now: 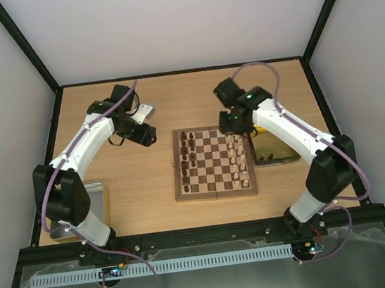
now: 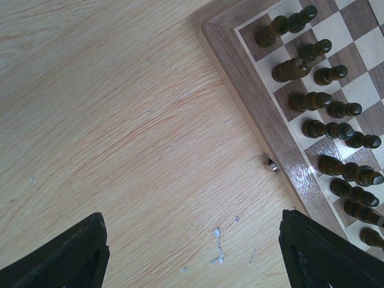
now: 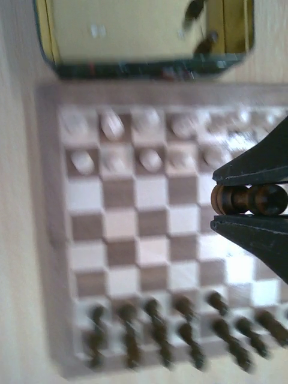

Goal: Set up the chess pieces on the board
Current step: Pick up the chess piece from the storage box, then place the chess piece on the chessboard, then pick up the chess piece from the storage box.

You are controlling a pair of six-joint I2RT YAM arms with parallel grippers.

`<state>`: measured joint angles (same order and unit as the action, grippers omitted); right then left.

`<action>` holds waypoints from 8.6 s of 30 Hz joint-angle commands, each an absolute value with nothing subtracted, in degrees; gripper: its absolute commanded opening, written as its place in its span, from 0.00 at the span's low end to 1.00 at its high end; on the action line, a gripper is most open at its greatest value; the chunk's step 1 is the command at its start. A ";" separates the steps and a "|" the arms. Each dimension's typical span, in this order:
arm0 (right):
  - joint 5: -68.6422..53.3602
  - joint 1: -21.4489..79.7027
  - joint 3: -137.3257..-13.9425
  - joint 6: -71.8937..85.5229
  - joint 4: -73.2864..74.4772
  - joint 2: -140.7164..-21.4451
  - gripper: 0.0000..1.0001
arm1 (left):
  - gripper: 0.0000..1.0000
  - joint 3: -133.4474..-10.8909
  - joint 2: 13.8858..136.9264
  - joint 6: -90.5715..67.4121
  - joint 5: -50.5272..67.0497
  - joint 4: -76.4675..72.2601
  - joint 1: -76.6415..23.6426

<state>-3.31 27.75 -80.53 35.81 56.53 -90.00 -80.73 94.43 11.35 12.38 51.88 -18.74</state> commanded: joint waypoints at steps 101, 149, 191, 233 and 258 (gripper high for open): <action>-8.91 51.46 -84.89 27.60 54.62 -112.89 0.27 | 0.78 -81.44 93.96 10.65 10.46 52.05 -17.08; -12.86 50.80 -85.32 27.95 53.91 -113.38 0.28 | 0.78 -81.11 93.44 10.72 10.46 51.99 -17.14; 0.58 37.84 -86.12 31.77 64.70 -98.30 0.27 | 0.78 -81.64 94.24 10.70 10.78 52.29 -17.30; -8.50 2.11 -60.95 32.92 51.54 -94.74 0.28 | 0.78 -85.62 106.93 10.37 15.63 54.27 -19.30; -10.01 1.41 -60.03 31.81 48.83 -100.30 0.19 | 0.77 -87.15 109.55 10.84 14.93 54.71 -19.44</action>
